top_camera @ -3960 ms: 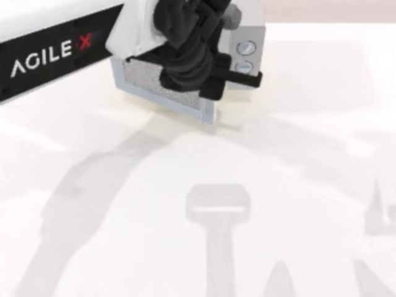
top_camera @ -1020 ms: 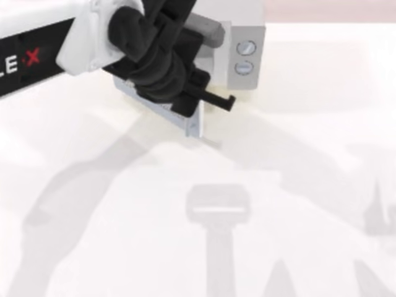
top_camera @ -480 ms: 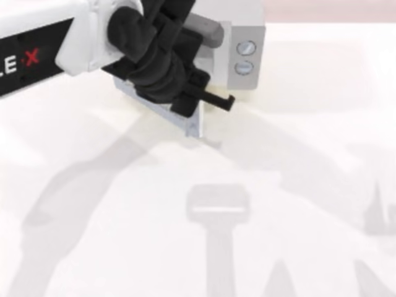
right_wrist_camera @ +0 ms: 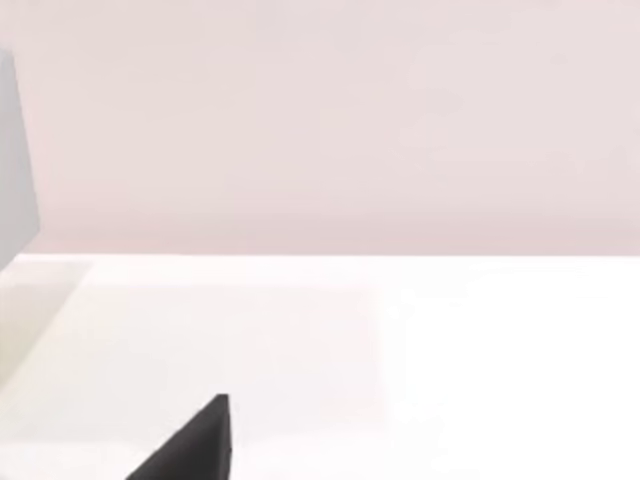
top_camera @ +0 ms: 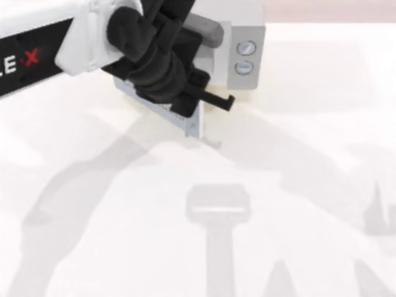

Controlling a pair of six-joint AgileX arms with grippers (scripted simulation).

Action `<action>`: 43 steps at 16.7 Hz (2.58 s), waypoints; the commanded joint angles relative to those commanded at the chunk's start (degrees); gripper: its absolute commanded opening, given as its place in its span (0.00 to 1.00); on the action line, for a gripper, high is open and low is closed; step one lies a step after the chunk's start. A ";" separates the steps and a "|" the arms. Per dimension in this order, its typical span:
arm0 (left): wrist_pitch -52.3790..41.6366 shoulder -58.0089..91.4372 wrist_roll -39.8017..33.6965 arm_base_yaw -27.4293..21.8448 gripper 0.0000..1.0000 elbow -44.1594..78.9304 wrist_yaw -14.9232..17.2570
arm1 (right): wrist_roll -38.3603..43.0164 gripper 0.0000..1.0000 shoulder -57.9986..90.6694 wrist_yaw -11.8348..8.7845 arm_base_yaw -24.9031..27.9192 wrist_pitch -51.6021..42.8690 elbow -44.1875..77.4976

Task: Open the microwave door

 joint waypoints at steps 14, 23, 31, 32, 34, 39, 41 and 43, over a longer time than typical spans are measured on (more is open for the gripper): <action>0.64 -3.68 7.39 2.44 0.00 -4.47 4.32 | 0.00 1.00 0.00 0.00 0.00 0.00 0.00; 0.64 -3.68 7.39 2.44 0.00 -4.47 4.32 | 0.00 1.00 0.00 0.00 0.00 0.00 0.00; 0.64 -3.68 7.39 2.44 0.00 -4.47 4.32 | 0.00 1.00 0.00 0.00 0.00 0.00 0.00; 0.64 -3.68 7.39 2.44 0.00 -4.47 4.32 | 0.00 1.00 0.00 0.00 0.00 0.00 0.00; 0.64 -3.68 7.39 2.44 0.00 -4.47 4.32 | 0.00 1.00 0.00 0.00 0.00 0.00 0.00; 0.58 -3.69 7.36 2.22 0.00 -4.58 4.79 | 0.00 1.00 0.00 0.00 0.00 0.00 0.00; 0.39 -4.18 8.93 2.87 0.00 -5.38 5.55 | 0.00 1.00 0.00 0.00 0.00 0.00 0.00; 0.55 -5.38 11.42 3.84 0.00 -6.13 6.83 | 0.00 1.00 0.00 0.00 0.00 0.00 0.00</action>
